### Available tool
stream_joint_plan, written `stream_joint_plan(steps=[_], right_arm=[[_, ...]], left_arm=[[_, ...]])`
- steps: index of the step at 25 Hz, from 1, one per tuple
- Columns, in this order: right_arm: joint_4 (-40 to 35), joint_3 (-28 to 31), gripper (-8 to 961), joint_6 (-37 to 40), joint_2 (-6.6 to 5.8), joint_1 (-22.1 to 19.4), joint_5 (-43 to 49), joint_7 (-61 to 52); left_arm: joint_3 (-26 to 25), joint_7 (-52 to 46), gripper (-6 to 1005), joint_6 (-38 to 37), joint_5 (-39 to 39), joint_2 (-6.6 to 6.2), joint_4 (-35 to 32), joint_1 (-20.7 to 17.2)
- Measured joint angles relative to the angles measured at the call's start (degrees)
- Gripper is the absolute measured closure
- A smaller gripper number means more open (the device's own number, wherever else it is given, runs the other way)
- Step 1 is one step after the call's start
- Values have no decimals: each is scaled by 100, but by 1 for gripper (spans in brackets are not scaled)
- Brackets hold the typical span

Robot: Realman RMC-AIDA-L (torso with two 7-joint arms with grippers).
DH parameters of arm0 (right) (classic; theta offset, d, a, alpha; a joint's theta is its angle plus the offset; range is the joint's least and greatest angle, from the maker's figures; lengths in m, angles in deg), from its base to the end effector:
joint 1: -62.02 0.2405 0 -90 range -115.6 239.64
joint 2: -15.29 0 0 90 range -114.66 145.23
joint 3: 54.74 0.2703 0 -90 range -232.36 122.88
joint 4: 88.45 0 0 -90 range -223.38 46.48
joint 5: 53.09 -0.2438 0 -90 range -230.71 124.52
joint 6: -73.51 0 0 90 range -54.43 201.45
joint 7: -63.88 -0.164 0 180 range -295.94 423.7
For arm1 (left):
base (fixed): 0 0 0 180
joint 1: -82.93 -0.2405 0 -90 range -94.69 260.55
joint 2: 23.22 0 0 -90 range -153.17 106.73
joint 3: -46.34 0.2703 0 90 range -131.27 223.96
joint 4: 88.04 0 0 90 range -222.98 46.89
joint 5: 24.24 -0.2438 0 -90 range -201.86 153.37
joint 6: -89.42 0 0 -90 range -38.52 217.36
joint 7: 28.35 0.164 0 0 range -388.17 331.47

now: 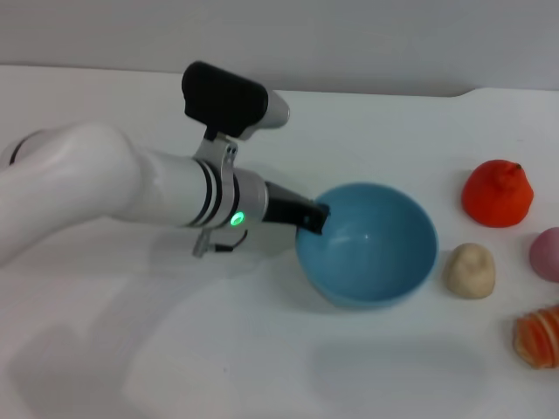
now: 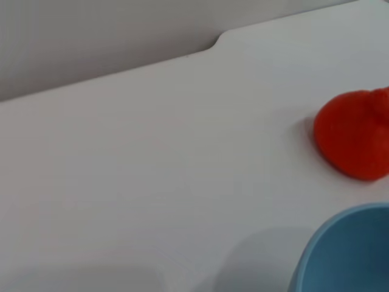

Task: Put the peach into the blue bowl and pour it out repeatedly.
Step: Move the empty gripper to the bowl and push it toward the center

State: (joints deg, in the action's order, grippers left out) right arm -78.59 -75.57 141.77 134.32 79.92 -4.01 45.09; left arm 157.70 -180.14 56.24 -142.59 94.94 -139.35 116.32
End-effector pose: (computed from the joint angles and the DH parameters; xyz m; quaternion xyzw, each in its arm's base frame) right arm 0.4517 0.2762 -0.0426 -0.5650 0.4298 0.2753 0.6483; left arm -0.2080 0.4047 -0.1670 -0.8960 -0.3809 -0.0228 0.2272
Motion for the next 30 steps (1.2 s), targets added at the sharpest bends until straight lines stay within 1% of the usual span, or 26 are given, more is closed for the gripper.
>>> stream_joint_plan(steps=[3, 4, 6, 8, 10, 14, 17, 19, 20, 22, 23, 25, 27, 28, 30], right_arm=[[-103, -102, 263, 13, -44, -49, 135, -792], [-190, -154, 263, 15, -59, -75, 257, -1068], [-594, -330, 263, 20, -85, -156, 792, -1774], [-1255, -495, 263, 27, -101, -251, 1522, -2795], [-2223, -609, 263, 14, -99, -324, 2472, -4215], [-3912, -616, 264, -55, -68, -364, 4169, -6433], [-5198, -644, 264, 69, -56, -380, 5403, -8076], [-5842, -641, 264, 274, -61, -345, 6098, -8892], [-6124, -634, 264, 415, -69, -301, 6534, -9323], [-6683, -610, 264, 795, -124, -124, 7519, -10226], [-6822, -609, 265, 1006, -182, 3, 8002, -10633], [-6829, -617, 266, 1362, -310, 283, 8735, -11177], [-6674, -655, 268, 1442, -372, 514, 9161, -11359], [-6588, -679, 268, 1386, -363, 629, 9396, -11400], [-6489, -695, 270, 1158, -269, 773, 9693, -11401]], left_arm=[[-283, 6, 985, -26, -43, -18, -22, 79], [-389, 8, 988, -44, -89, -19, -28, 115], [-531, -2, 994, -73, -237, -19, -23, 227], [-651, -39, 1000, -110, -416, -19, 28, 391], [-749, -57, 1000, -124, -500, -18, 138, 569], [-951, -26, 1001, -62, -526, 0, 509, 917], [-965, -19, 1001, 6, -528, 5, 607, 1001], [-965, -12, 1001, 61, -531, 8, 641, 1018], [-964, -11, 1001, 78, -531, 10, 659, 1027], [-962, -11, 1001, 88, -532, 14, 694, 1042], [-962, -12, 1001, 89, -532, 14, 702, 1043], [-963, -14, 1001, 92, -532, 14, 712, 1052], [-964, -23, 1001, 97, -532, 14, 714, 1056], [-964, -26, 1001, 108, -532, 14, 716, 1059], [-966, -28, 1001, 128, -532, 16, 716, 1064]])
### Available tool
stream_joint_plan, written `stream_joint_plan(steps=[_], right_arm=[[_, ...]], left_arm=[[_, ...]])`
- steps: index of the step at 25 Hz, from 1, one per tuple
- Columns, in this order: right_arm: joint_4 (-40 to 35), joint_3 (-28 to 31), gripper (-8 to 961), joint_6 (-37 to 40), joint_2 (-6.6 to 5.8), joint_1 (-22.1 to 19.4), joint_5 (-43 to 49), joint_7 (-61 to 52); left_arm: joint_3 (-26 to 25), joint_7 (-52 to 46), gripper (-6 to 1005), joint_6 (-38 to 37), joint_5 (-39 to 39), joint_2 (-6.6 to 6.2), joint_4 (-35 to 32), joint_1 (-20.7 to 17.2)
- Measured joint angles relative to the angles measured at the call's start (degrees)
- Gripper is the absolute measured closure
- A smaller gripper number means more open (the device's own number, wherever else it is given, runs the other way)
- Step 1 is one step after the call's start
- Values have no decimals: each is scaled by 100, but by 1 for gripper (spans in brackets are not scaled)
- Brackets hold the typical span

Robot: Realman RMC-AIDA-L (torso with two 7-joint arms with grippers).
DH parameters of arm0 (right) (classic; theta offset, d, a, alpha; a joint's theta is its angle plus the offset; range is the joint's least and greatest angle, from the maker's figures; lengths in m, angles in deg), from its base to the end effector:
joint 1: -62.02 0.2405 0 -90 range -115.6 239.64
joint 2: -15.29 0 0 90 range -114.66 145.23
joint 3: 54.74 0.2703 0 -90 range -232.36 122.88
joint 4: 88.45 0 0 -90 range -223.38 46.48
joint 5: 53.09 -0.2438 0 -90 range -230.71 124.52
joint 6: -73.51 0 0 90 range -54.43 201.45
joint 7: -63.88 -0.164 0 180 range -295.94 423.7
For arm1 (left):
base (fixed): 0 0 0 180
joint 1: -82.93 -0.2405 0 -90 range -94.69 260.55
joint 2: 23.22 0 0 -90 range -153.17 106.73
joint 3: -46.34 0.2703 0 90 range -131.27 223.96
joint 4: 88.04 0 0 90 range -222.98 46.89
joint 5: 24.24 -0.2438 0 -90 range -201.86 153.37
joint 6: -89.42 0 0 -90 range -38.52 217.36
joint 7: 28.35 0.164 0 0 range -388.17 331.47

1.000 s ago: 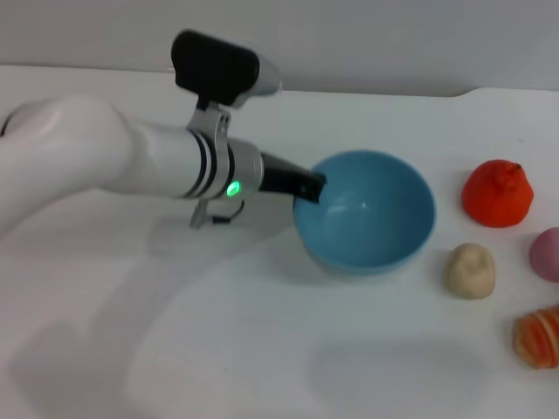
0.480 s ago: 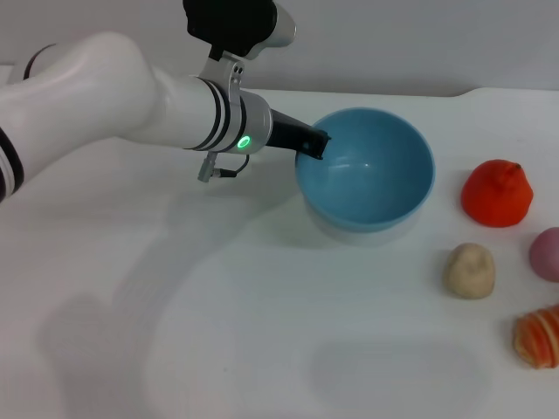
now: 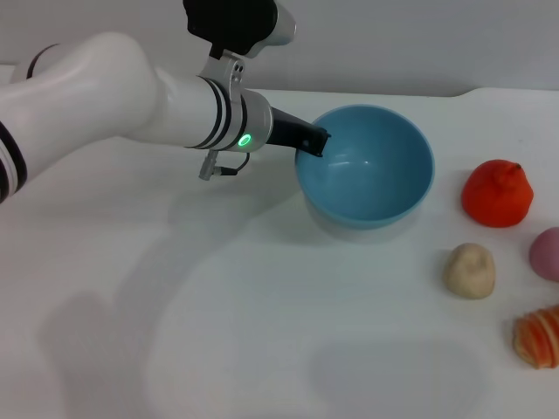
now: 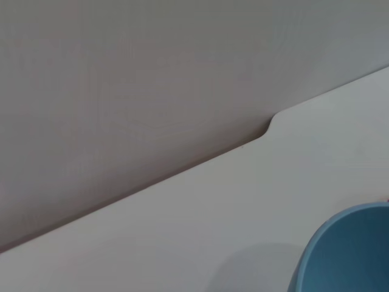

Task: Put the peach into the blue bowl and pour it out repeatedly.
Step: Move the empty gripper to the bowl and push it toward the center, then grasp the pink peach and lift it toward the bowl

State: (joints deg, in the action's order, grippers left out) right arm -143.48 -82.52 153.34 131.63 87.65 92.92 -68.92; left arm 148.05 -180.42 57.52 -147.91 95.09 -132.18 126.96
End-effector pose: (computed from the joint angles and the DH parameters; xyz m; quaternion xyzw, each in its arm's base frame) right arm 0.4043 0.3584 0.0812 -0.7227 0.6257 0.0676 0.2857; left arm -0.1782 0.4682 -0.1376 -0.8902 -0.3520 -0.0325 0.2872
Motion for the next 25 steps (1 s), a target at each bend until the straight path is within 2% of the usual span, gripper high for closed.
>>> stream_joint_plan(steps=[4, 11, 19, 22, 25], right_arm=[[284, -150, 273, -561, 166, 196, 356, 3], [1143, -589, 278, -1409, 193, 410, 281, 179], [1212, -659, 284, -1317, 195, 479, 273, 201], [1193, -760, 498, -1232, 194, 514, 296, 206], [1139, -814, 572, -1284, 197, 513, 297, 200]], left_arm=[[1, -2, 1001, 25, 0, 5, 1, 6], [-1, 11, 1000, 27, 1, 7, -2, 9], [0, 19, 1000, 28, 1, 7, 2, -20], [6, 20, 1000, 35, 1, 8, 2, -31], [12, 20, 1000, 39, 0, 7, 2, -33]])
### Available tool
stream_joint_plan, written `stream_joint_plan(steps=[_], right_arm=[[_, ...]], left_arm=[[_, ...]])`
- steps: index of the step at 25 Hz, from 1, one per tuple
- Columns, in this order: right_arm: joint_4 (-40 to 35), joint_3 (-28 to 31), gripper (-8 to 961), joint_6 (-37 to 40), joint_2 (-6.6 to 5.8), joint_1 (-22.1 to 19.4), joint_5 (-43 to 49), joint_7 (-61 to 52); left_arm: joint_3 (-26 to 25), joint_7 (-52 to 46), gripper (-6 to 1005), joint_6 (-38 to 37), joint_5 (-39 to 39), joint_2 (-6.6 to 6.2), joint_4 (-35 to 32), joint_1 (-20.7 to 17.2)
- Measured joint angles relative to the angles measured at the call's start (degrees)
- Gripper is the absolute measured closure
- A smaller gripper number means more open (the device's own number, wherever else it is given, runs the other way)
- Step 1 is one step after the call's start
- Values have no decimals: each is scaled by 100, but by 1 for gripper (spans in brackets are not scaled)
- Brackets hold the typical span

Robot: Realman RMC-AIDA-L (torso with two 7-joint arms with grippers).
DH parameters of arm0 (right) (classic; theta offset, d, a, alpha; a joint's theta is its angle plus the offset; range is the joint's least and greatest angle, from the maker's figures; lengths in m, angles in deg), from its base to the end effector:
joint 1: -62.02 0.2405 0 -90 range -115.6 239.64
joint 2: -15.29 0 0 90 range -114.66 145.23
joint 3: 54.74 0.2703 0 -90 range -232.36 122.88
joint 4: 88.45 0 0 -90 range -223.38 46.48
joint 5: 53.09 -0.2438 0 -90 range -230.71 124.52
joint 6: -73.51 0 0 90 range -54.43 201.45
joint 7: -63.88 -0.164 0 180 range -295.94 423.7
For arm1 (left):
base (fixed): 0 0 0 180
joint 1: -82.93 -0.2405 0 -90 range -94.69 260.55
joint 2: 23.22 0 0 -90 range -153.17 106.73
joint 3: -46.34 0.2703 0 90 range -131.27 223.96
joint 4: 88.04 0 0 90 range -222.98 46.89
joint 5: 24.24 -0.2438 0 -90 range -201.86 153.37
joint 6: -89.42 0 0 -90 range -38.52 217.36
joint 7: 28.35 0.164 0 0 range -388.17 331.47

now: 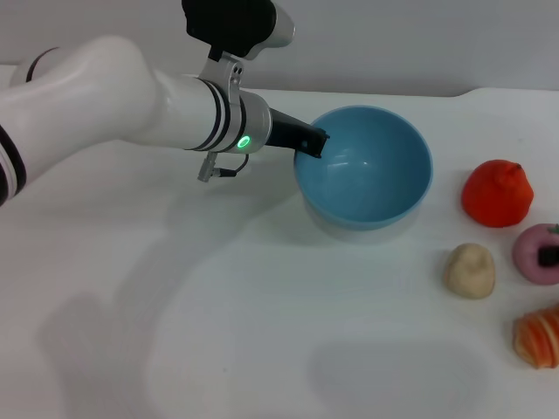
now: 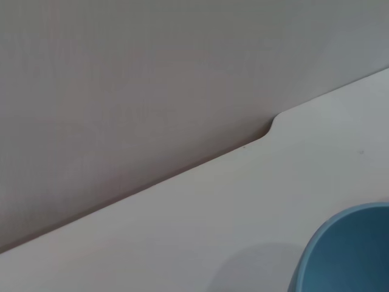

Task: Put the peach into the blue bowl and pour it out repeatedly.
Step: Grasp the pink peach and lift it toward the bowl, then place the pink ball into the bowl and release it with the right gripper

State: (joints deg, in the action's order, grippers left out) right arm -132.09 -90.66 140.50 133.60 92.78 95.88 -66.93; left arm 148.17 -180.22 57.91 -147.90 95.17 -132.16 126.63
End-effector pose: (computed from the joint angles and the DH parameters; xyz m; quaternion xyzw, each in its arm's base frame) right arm 0.3933 0.3886 0.0089 -0.7592 0.5913 0.0097 0.2719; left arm -0.1803 0.4674 -0.1381 -0.8897 -0.3519 -0.0328 0.2888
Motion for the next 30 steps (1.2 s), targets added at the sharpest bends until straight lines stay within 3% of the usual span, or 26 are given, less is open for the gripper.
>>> stream_joint_plan(steps=[3, 7, 13, 21, 26, 30], right_arm=[[-9, 30, 647, -48, 1, -8, -14, -26], [-13, 57, 648, -22, -8, -6, -14, -79], [-67, 54, 650, 150, -116, 24, -15, -324], [-835, -7, 667, 486, -5, -135, -200, -210], [-1536, -5, 703, 1576, -5, -287, -1852, 281], [-1564, -18, 732, 2031, -28, -215, -3053, 564]], left_arm=[[3, 0, 1000, 13, 1, 0, 0, -4], [17, 0, 1001, 45, 7, 0, 0, -10], [30, 0, 1000, 66, 19, 1, 5, -8], [30, -20, 1001, 60, 42, 5, -13, -3], [45, -27, 1001, 29, 45, 21, -31, 24], [115, -47, 1000, 16, 65, 35, -51, 33]])
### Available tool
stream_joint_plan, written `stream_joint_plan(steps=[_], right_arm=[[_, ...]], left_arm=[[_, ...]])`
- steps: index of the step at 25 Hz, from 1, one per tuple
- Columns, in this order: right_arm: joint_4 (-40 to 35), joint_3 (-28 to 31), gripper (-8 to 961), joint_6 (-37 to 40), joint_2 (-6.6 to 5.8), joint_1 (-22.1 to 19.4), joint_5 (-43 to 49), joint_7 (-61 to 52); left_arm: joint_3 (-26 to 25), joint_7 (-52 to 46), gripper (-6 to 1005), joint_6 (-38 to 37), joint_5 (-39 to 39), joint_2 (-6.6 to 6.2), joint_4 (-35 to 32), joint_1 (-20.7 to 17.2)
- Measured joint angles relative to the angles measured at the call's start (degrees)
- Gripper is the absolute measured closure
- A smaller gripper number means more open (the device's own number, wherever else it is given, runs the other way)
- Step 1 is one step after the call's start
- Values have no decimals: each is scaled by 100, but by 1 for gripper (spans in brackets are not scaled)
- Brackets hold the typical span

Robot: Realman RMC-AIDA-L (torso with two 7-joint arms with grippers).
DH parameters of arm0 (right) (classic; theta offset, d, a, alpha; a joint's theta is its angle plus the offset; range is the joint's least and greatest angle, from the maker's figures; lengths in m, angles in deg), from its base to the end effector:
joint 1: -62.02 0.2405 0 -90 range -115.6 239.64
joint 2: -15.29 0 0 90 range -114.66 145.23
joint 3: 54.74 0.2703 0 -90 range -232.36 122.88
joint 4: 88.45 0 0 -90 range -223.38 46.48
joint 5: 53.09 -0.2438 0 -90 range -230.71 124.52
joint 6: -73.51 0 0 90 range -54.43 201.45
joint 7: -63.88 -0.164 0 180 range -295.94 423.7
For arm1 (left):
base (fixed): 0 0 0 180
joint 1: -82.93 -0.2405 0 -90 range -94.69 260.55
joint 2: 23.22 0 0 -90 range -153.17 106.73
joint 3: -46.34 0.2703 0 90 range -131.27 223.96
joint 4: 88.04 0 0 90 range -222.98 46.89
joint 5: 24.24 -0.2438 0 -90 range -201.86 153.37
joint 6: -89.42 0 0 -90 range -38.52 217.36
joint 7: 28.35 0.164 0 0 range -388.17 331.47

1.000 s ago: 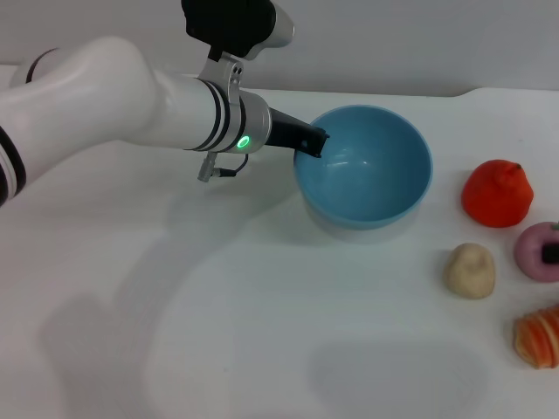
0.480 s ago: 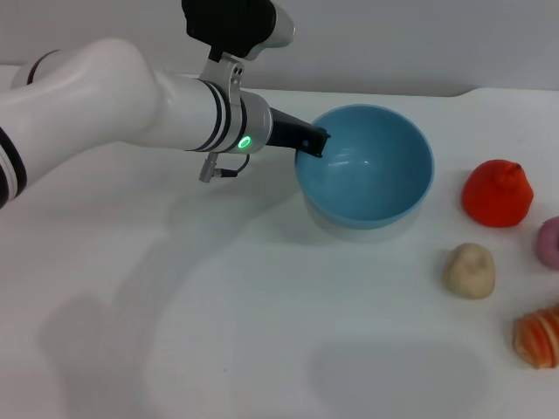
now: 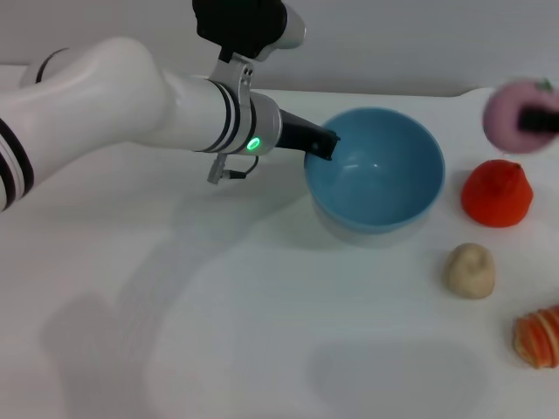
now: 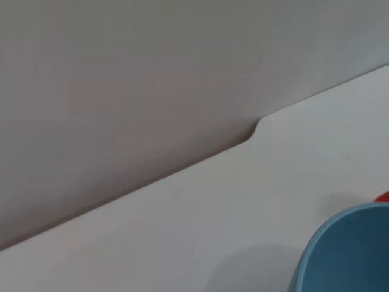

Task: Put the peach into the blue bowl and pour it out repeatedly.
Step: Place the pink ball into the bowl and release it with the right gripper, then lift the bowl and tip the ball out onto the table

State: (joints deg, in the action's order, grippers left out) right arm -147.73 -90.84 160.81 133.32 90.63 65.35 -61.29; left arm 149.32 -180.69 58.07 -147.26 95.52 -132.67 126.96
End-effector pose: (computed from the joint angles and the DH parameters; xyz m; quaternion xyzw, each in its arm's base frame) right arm 0.2793 0.4033 0.0725 -0.8280 0.4656 0.2460 0.1926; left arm -0.1717 0.4642 -0.1442 -0.8934 -0.3485 -0.0374 0.2811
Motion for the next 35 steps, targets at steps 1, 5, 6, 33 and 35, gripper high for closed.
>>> stream_joint_plan(steps=[1, 5, 6, 33, 35], right_arm=[[57, -19, 737, 27, -2, 60, -137, 19], [541, -179, 755, -74, 21, 409, -176, 72], [728, -241, 760, -138, 22, 511, -173, 113], [1605, -1010, 437, -1767, 64, 257, -1526, 2267], [1468, -1011, 436, -1915, 63, -121, -2105, 3033]], left_arm=[[16, -3, 1000, -7, 15, 2, -7, 1], [132, -7, 1000, -16, 117, 5, -14, 2], [151, -8, 1000, -13, 146, 5, -14, 3], [152, 46, 999, 122, 155, -4, 34, -68], [155, 55, 999, 167, 155, -6, 45, -88]])
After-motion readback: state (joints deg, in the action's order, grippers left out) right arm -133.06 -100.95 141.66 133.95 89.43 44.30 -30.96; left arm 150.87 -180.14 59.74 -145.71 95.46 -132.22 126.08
